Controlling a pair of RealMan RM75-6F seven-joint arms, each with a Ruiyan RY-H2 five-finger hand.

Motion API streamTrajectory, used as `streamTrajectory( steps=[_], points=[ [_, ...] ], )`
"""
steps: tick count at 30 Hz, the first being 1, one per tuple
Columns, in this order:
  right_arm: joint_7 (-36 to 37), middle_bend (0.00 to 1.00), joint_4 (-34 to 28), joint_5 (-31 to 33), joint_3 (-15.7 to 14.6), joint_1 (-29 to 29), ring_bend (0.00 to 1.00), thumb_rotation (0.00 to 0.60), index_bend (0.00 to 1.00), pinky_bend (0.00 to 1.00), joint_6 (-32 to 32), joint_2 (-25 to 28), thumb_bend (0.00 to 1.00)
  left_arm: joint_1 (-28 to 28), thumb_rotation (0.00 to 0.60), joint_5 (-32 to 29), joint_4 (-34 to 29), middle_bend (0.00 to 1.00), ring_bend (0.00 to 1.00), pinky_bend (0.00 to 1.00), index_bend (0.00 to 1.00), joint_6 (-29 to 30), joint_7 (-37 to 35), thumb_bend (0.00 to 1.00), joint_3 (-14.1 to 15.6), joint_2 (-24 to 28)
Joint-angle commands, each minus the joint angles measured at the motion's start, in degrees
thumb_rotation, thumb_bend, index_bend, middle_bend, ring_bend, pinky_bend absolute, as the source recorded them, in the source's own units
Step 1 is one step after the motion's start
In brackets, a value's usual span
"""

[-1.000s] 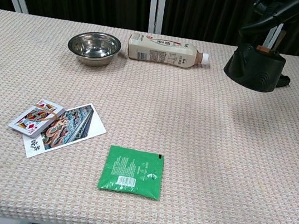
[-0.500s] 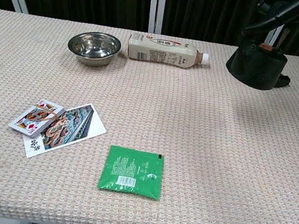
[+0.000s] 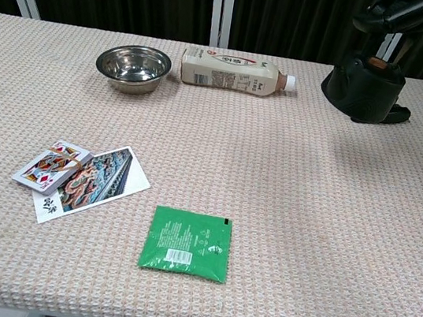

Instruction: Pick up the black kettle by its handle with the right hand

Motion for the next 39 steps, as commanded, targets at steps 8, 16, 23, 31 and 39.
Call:
streamTrajectory(
  steps=[8,16,23,31,39],
  points=[
    [0.07,1.00,0.03,-0.15,0.06,-0.23,0.91,0.514,0.98,0.43,0.46,-0.08,0.54,0.07,0.596,0.01,0.08,0.15,0.12,0.19,0.14,-0.05,-0.13,0.02,0.12,-0.11],
    [-0.36,1.00,0.00,-0.67,0.15,-0.24,0.93,0.570,1.00,0.46,1.01,-0.07,0.62,0.19,0.596,-0.04,0.26,0.15,0.12,0.19,0.14,-0.04,-0.31,0.02,0.18,-0.25],
    [-2.45,1.00,0.47,-0.50,-0.48,0.43,0.93,0.584,1.00,0.47,-0.07,0.07,0.64,0.15,0.598,-0.08,0.74,0.15,0.12,0.19,0.14,-0.24,-0.68,0.02,0.20,-0.63],
    [-9.29,1.00,2.07,-0.28,-1.91,2.30,0.94,0.594,1.00,0.48,-1.20,-0.11,0.65,0.11,0.595,-0.13,1.41,0.15,0.12,0.19,0.14,-0.43,-1.06,0.02,0.22,-1.01],
    [-16.09,1.00,3.14,0.48,-3.12,3.26,0.95,0.599,1.00,0.49,-0.20,-0.77,0.65,0.22,0.597,-0.09,1.61,0.15,0.12,0.19,0.14,-0.26,-1.25,0.02,0.24,-1.06]
  ],
)
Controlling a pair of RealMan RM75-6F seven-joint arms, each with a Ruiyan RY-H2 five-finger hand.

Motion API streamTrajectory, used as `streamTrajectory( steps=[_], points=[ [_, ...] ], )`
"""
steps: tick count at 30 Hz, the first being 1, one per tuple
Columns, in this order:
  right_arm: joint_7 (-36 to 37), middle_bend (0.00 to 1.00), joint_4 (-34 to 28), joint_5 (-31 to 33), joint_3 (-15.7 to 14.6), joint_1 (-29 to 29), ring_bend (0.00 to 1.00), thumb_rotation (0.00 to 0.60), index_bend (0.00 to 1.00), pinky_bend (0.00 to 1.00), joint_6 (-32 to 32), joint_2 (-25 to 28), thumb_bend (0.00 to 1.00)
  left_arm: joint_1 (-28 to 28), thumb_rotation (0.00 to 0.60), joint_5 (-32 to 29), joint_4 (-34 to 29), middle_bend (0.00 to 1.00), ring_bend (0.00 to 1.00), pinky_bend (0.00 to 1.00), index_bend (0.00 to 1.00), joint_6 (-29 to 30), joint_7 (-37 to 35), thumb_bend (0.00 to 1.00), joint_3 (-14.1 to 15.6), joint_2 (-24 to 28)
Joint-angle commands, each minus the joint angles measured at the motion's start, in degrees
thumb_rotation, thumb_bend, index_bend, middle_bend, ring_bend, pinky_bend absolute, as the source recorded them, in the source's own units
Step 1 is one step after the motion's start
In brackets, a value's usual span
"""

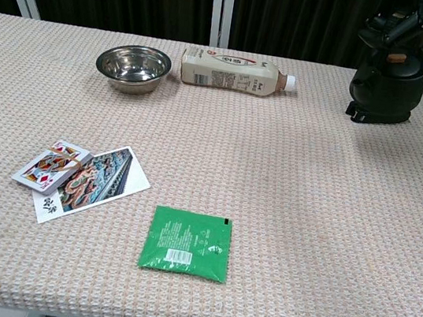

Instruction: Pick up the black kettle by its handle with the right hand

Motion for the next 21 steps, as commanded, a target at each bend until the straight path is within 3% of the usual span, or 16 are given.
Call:
streamTrajectory(
  steps=[1,9,21],
  points=[
    [-4.10,1.00,1.19,-0.16,-1.07,0.50,0.95,0.599,1.00,0.49,1.20,-0.65,0.65,0.05,0.597,-0.01,0.03,0.15,0.12,0.19,0.14,0.03,-0.03,0.02,0.01,0.00],
    [-8.97,1.00,2.18,0.29,-1.90,0.48,0.95,0.600,1.00,0.49,3.20,-1.80,0.65,0.17,0.595,-0.07,0.11,0.15,0.12,0.19,0.14,0.16,-0.13,0.02,-0.02,0.05],
    [-7.53,1.00,1.92,0.76,-1.56,0.16,0.95,0.600,1.00,0.50,3.04,-1.69,0.65,0.06,0.597,0.00,-0.12,0.15,0.12,0.19,0.13,0.07,0.06,0.02,-0.05,0.17]
  ],
)
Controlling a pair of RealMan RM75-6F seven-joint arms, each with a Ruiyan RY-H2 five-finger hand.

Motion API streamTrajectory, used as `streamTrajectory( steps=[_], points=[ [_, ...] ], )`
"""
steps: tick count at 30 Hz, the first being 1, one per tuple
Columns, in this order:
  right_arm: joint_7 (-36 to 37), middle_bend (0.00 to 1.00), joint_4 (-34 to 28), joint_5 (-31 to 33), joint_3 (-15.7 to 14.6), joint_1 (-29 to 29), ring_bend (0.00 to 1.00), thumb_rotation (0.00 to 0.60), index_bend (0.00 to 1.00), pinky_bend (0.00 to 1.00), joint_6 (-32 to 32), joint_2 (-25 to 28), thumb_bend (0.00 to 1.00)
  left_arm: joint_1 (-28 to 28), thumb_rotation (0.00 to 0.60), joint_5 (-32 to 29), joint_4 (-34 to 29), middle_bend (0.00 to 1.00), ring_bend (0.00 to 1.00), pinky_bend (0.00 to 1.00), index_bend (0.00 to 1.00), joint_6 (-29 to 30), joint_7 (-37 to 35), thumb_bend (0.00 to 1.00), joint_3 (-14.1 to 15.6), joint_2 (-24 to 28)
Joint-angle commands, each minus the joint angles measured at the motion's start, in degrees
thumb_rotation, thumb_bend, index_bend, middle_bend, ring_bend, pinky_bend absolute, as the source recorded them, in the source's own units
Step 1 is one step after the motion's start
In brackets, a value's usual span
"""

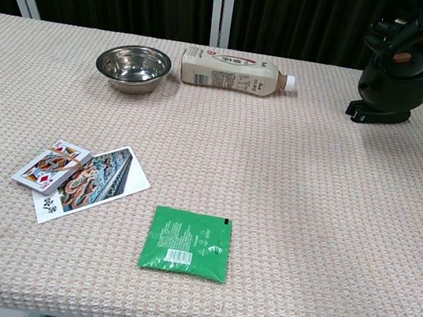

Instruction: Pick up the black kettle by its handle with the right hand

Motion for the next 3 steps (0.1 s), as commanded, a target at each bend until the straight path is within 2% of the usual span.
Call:
streamTrajectory(
  steps=[1,3],
  points=[
    [0.10,1.00,0.03,-0.11,-0.03,-0.05,0.95,0.600,1.00,0.50,0.01,0.04,0.65,-0.01,0.597,0.00,-0.05,0.15,0.12,0.19,0.13,0.00,0.03,0.02,-0.01,0.03],
    [0.19,1.00,0.05,-0.18,-0.02,-0.09,0.95,0.600,1.00,0.50,0.04,0.06,0.65,0.00,0.595,0.02,-0.09,0.15,0.12,0.19,0.14,0.00,0.07,0.02,0.01,0.06]
  ],
)
